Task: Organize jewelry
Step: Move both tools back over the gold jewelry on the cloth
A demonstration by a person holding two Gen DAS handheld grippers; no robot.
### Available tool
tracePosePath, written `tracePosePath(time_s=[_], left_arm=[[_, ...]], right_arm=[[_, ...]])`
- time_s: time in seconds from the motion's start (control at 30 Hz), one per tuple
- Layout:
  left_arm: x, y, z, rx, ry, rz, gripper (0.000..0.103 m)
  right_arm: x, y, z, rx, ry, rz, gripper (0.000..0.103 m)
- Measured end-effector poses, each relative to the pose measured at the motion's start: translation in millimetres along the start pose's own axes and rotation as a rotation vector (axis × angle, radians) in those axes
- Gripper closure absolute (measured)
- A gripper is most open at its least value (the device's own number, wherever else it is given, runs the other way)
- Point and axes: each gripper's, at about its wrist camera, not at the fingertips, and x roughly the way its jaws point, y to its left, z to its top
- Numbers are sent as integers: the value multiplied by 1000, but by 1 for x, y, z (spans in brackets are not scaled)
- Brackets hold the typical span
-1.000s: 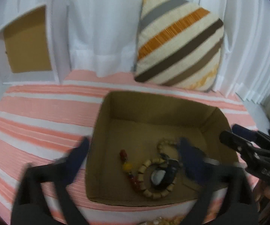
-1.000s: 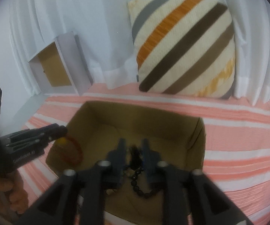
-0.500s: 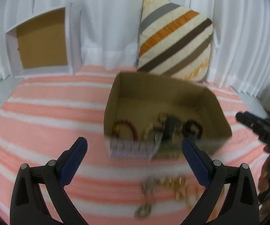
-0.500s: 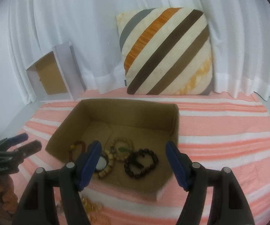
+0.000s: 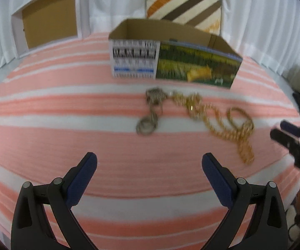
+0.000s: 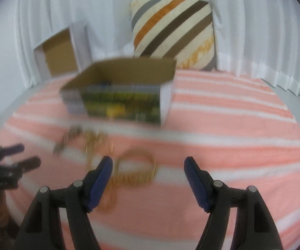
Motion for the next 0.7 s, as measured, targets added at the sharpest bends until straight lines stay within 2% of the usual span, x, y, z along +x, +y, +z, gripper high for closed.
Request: tracePosePath(time_s=[0.23,0.5,0.57,0.63,0.7], left_arm=[[9,1,-14,-3,27,25,2],[13,-1,-18,38,32,64,2],[14,0,-17,37,37,64,2],[15,0,-16,39,48,61,2],[16,3,-14,36,61,61,2]], right_arm=[[8,13,-37,21,75,63,30],[25,27,-30,9,110,72,30],[30,33,-27,-4,117,72,34],[35,41,-23,-26,116,68,43],[40,50,-18,-42,119,75,46]])
